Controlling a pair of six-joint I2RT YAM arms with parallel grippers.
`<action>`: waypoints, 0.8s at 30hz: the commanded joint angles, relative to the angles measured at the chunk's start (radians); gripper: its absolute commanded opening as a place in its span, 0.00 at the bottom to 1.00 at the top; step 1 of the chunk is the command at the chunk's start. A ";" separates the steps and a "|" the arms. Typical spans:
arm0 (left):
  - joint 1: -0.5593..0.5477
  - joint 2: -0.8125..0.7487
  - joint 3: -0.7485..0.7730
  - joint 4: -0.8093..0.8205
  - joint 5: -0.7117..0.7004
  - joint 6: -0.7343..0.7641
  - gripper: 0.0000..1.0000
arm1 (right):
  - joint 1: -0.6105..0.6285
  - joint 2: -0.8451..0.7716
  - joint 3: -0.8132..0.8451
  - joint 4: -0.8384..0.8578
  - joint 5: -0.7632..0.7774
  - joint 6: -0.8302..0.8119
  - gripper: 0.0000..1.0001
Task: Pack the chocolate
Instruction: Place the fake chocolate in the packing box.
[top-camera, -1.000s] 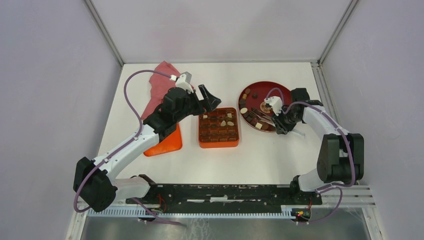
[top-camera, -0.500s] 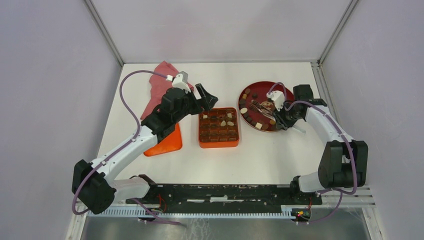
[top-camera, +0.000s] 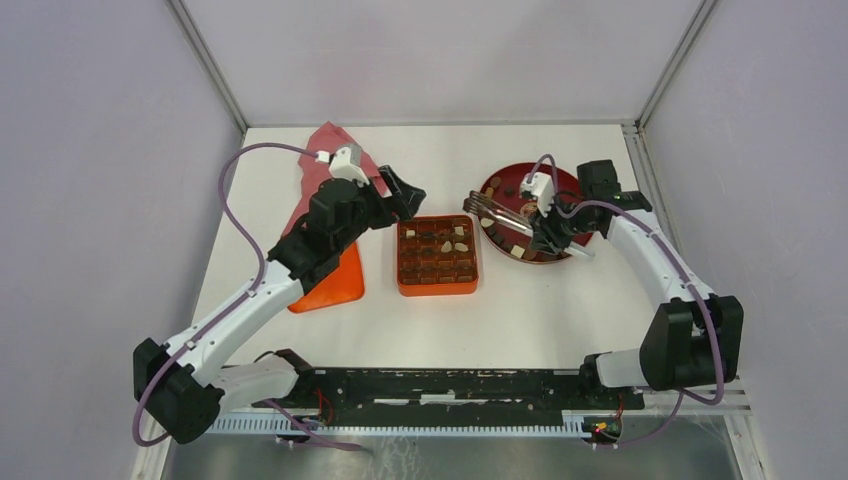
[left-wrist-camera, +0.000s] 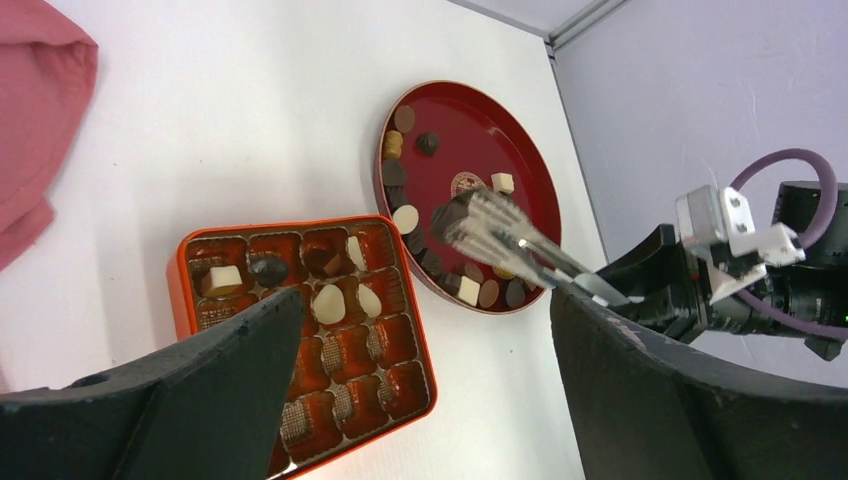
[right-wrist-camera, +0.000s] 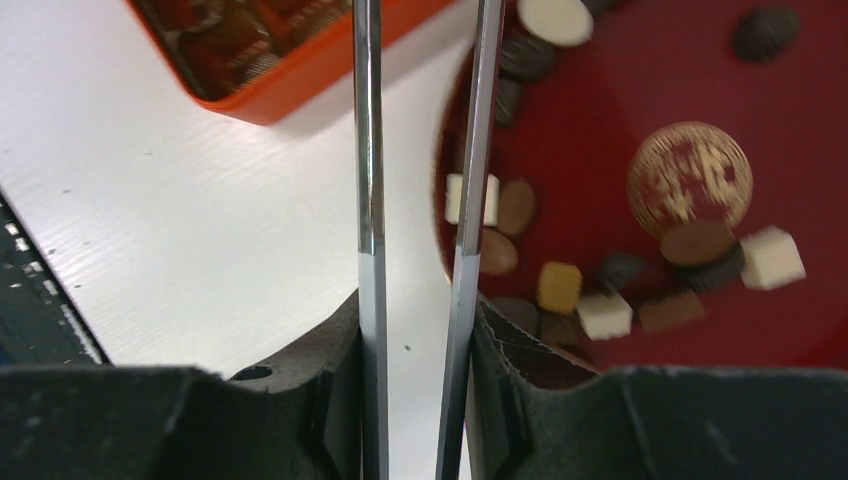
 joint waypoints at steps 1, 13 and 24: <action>0.005 -0.069 0.031 0.008 -0.074 0.044 0.99 | 0.099 -0.037 0.027 -0.002 -0.148 -0.072 0.00; 0.006 -0.045 -0.018 -0.198 -0.184 -0.026 0.93 | 0.243 0.043 0.031 0.053 -0.208 -0.067 0.00; 0.006 0.082 -0.055 -0.302 -0.258 -0.051 0.72 | 0.279 0.107 0.019 0.079 -0.191 -0.041 0.00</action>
